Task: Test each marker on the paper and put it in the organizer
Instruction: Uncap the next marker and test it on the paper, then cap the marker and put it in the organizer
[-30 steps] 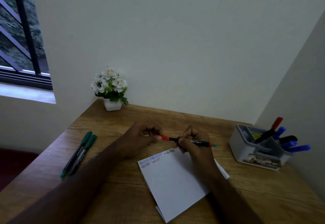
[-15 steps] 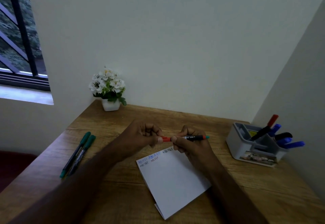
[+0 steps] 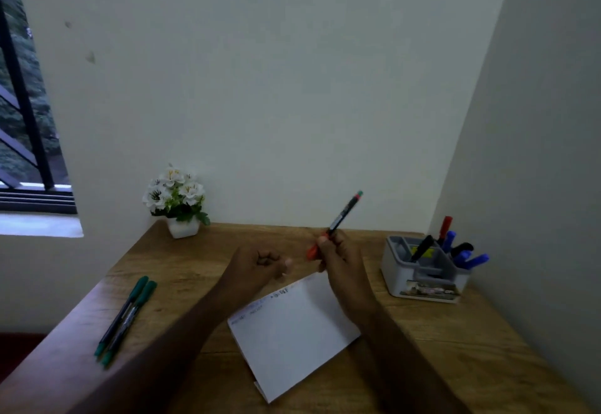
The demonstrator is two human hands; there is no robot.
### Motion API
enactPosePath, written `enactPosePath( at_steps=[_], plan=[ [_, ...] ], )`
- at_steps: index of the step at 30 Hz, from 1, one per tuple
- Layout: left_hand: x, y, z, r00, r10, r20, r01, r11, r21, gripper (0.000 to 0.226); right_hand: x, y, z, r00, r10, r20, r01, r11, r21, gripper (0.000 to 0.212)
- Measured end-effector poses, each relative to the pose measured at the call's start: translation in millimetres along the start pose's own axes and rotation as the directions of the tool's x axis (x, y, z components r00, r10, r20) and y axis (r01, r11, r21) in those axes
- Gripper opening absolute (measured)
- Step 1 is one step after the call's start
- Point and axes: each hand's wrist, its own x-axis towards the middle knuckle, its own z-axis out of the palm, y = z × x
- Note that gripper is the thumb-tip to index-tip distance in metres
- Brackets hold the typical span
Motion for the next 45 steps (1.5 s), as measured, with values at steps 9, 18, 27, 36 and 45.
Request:
enactPosePath(
  at_steps=[9, 18, 27, 36, 45],
  plan=[
    [49, 28, 58, 0.976, 0.106, 0.193, -0.138, 0.977, 0.160, 0.028, 40, -71, -133, 0.947, -0.313, -0.072, 0.171, 0.679, -0.714, 0.005],
    [72, 38, 106, 0.944, 0.118, 0.307, -0.181, 0.966, 0.186, 0.023, 35, -83, -179, 0.997, -0.079, -0.021, 0.027, 0.557, -0.830, 0.006],
    [69, 40, 102, 0.937, 0.106, 0.333, -0.202, 0.942, 0.269, 0.020, 40, -69, -157, 0.986, 0.057, 0.154, 0.126, 0.338, -0.933, 0.021],
    [60, 41, 83, 0.942, 0.088, 0.323, -0.179, 0.948, 0.264, 0.018, 28, -62, -151, 0.992, 0.078, 0.102, 0.072, 0.324, -0.943, 0.034],
    [36, 37, 21, 0.965, 0.092, 0.244, -0.182, 0.909, 0.375, 0.021, 21, -64, -61, 0.958, -0.203, 0.201, 0.275, 0.459, -0.845, 0.008]
  ],
)
